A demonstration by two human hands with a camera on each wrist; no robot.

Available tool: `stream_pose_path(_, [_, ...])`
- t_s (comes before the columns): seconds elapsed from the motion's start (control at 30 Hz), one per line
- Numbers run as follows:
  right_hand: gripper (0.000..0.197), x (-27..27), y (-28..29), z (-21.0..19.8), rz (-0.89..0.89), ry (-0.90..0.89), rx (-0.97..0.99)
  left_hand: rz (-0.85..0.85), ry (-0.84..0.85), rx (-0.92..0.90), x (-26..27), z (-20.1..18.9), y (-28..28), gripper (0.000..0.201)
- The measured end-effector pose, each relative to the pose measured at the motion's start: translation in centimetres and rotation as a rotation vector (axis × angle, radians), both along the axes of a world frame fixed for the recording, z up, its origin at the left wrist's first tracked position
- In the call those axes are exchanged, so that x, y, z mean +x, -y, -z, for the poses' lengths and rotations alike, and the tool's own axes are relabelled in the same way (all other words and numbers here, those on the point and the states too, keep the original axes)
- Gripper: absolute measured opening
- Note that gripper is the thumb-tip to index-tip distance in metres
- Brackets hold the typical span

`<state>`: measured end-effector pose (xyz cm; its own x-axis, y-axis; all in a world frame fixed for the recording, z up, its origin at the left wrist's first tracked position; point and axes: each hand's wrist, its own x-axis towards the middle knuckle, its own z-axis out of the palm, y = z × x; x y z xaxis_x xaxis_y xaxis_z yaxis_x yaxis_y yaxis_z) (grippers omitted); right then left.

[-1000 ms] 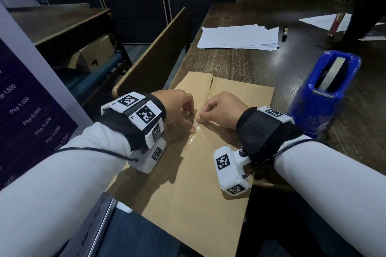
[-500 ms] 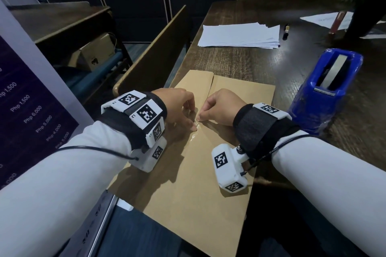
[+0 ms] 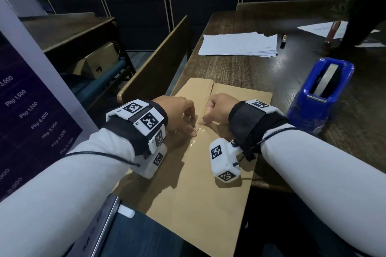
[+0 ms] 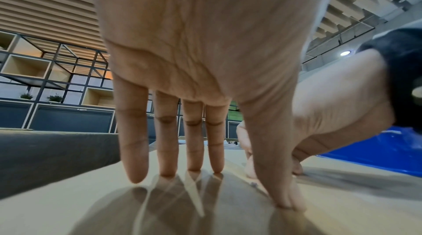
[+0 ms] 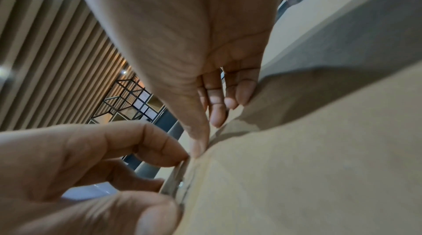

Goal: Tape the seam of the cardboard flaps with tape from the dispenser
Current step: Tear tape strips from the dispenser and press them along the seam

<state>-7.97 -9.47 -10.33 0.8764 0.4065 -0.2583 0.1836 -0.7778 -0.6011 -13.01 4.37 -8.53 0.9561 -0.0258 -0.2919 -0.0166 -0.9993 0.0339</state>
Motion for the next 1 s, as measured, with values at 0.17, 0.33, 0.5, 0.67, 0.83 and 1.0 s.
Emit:
stream_pose_path(0.17, [0.018, -0.4, 0.6, -0.4, -0.054, 0.066, 0.005, -0.009, -0.033, -0.094, -1.1, -0.2, -1.0, 0.046])
stream_pose_path(0.33, [0.020, -2.2, 2.1, -1.8, -0.212, 0.118, -0.091, -0.016, -0.029, -0.299, -3.1, -0.8, -2.0, 0.029])
stream_pose_path(0.5, [0.034, -4.3, 3.0, -2.1, -0.396, 0.152, -0.260, 0.132, -0.020, -0.160, -5.1, -0.6, -0.2, 0.034])
stream_pose_path(0.67, [0.057, -5.4, 2.8, -2.2, -0.491, 0.217, -0.440, 0.143, 0.009, -0.010, -5.3, -0.2, 0.9, 0.041])
stream_pose_path(0.83, [0.070, -5.9, 2.2, -1.8, -0.569, 0.333, -0.689, 0.183, -0.005, 0.169, -5.4, 0.1, 2.0, 0.040])
stream_pose_path(1.0, [0.057, -5.2, 2.0, -1.0, -0.540, 0.276, -0.642, 0.151, 0.000, 0.255, -5.1, 1.0, 2.8, 0.042])
